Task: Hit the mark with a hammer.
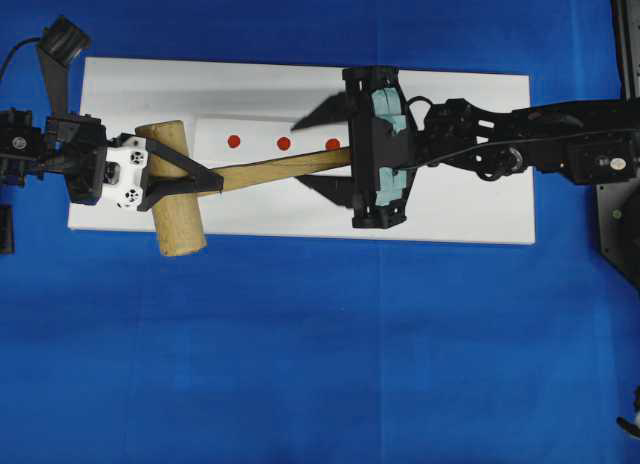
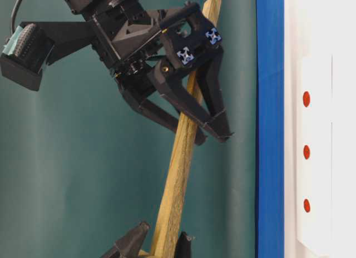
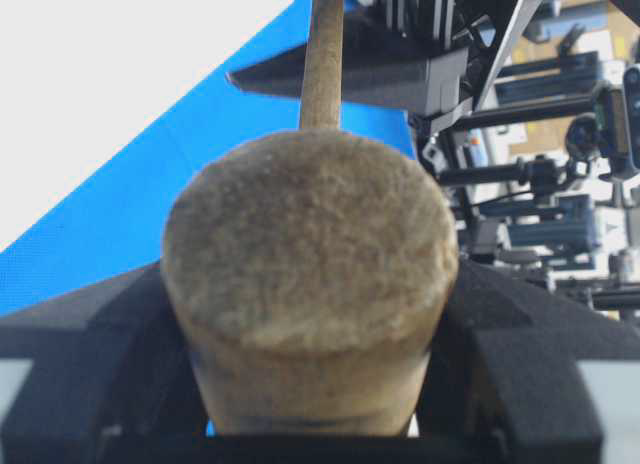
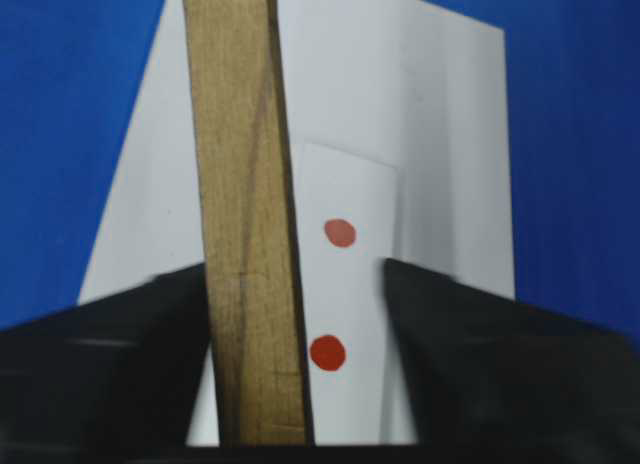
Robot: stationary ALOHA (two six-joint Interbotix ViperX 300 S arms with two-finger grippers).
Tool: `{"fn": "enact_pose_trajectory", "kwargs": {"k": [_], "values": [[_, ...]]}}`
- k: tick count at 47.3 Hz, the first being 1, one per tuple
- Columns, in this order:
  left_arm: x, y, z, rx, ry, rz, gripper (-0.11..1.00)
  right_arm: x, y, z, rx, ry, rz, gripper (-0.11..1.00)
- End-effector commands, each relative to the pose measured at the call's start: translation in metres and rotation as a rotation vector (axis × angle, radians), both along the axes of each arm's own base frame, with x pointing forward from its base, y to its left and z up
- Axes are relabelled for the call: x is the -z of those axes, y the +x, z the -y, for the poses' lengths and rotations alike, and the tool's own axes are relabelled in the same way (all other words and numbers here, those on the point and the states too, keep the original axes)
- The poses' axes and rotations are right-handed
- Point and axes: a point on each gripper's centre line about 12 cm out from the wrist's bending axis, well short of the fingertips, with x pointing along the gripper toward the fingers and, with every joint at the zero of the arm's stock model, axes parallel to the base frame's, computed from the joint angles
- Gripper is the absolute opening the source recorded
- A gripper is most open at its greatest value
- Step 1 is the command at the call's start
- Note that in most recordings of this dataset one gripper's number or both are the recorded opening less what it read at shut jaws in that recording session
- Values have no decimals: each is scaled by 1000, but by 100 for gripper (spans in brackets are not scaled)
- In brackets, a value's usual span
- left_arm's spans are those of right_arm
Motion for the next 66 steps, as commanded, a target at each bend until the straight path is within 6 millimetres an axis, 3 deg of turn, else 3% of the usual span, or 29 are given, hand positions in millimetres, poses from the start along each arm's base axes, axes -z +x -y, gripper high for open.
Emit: {"fn": "enact_pose_trajectory", "kwargs": {"k": [1, 5, 8, 38, 46, 58, 66], "values": [[-18, 5, 1, 7, 9, 63, 43, -13, 4, -1, -9, -1, 28, 34], [-19, 5, 1, 13, 28, 65, 43, -12, 4, -2, -15, 7, 18, 13], [-18, 5, 1, 15, 34, 63, 43, -11, 3, -2, -17, 7, 16, 7], [-13, 3, -2, 9, 43, 15, 44, -13, 4, -3, -20, 10, 18, 7], [-10, 2, -2, 7, 46, -14, 81, -13, 4, -3, -22, 13, 16, 7], [-8, -1, -2, 7, 43, -31, 80, -16, 0, -3, -17, 22, 22, 7], [-4, -15, -2, 8, 43, -66, 79, -19, -9, -4, -12, 26, 30, 7]]}}
